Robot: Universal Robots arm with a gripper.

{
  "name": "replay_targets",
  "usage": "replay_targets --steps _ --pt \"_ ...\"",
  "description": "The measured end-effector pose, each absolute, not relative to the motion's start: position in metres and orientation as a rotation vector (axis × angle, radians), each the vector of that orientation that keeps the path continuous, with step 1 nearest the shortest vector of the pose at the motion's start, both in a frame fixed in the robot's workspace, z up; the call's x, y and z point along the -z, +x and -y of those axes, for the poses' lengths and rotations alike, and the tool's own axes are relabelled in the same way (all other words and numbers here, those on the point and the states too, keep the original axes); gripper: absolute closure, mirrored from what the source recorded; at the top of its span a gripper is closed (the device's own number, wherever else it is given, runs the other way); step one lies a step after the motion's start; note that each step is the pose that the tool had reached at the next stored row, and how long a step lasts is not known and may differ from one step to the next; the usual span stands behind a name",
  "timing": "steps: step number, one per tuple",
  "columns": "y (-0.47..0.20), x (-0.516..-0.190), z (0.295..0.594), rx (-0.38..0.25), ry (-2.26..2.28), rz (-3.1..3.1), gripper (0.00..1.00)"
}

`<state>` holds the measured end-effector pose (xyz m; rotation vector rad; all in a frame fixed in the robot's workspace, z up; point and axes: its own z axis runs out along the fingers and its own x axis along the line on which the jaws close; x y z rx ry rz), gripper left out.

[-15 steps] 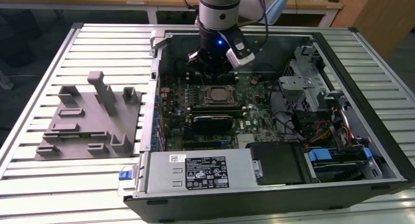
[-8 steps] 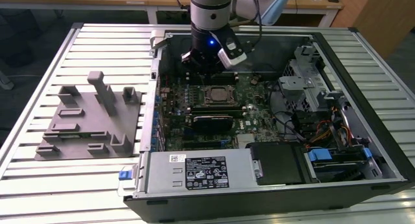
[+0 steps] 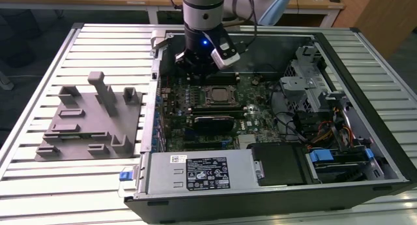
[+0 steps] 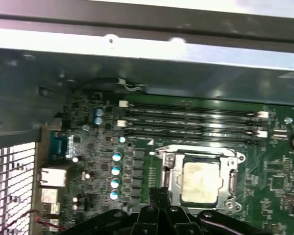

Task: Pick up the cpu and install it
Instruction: 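Install the first cpu locking lever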

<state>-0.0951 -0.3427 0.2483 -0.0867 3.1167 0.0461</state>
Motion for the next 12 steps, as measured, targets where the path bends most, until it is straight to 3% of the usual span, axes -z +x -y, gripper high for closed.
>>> replay_targets --steps 7,12 --pt "-0.107 -0.248 0.343 -0.073 -0.086 -3.116 0.89" --pt "-0.112 -0.248 0.343 -0.174 -0.085 -3.11 0.89"
